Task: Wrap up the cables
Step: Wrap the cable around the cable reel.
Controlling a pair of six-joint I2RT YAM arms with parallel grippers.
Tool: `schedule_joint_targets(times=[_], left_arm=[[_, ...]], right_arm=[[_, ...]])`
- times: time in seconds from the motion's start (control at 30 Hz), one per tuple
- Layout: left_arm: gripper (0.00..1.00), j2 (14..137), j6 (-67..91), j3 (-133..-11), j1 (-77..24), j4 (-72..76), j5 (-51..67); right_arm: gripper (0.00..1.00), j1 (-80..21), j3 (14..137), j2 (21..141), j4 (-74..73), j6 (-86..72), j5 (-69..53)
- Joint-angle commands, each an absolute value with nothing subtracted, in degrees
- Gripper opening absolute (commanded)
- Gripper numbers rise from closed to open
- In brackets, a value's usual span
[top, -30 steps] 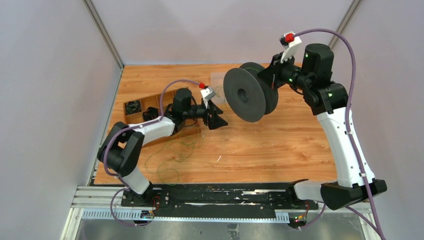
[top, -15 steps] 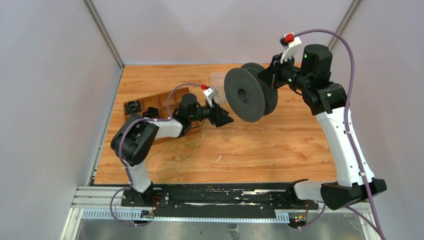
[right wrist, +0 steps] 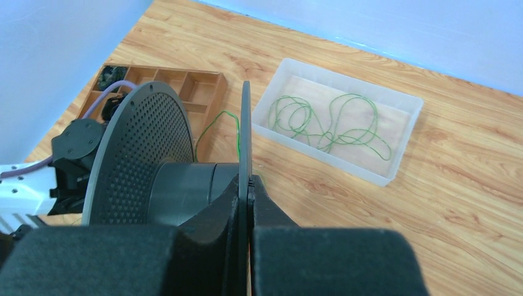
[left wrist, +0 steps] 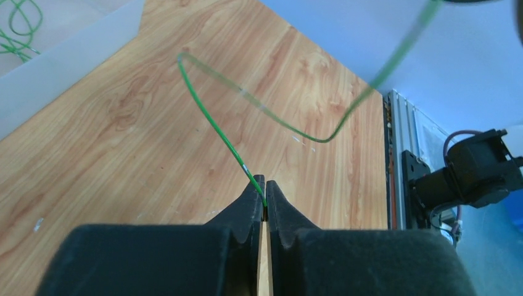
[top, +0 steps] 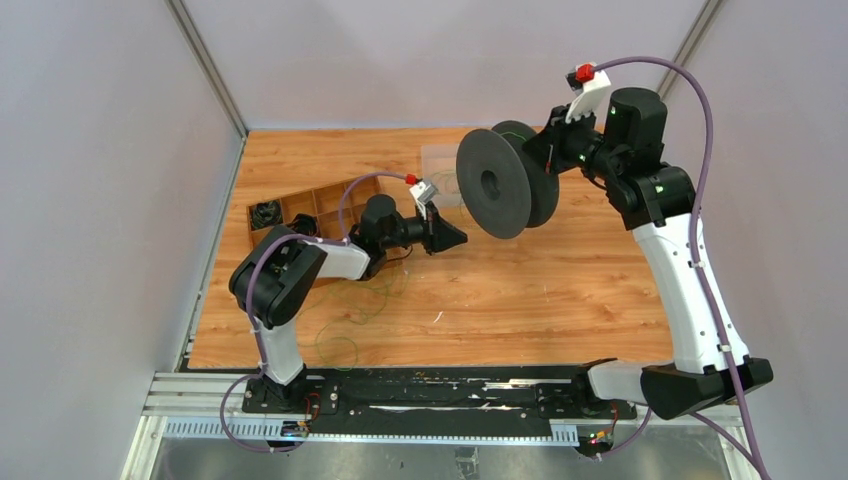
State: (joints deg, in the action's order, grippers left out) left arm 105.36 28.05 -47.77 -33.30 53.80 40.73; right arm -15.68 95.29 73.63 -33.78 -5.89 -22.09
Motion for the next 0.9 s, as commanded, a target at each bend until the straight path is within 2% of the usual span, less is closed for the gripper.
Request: schedule_joint_targets(times=[0.0,0.47,0.87], left_arm=[[0.02,104.1,23.6,-46.5,-34.3,51.8,43.0],[0.0,94.3,-5.0,-51.0,-43.3,12.7,44.9],[0.0,91.9,-23.7,-60.9,-52.6,-14.5,40.2]], right_arm=[[0.01,-14.0,98.8,73.7,-30.9,-7.2,-17.0],[0.01,-13.3,101.9,78.0,-30.0,-7.5,-5.5],[0.01,-13.2,95.5,79.4,-24.8,-5.0,0.0]])
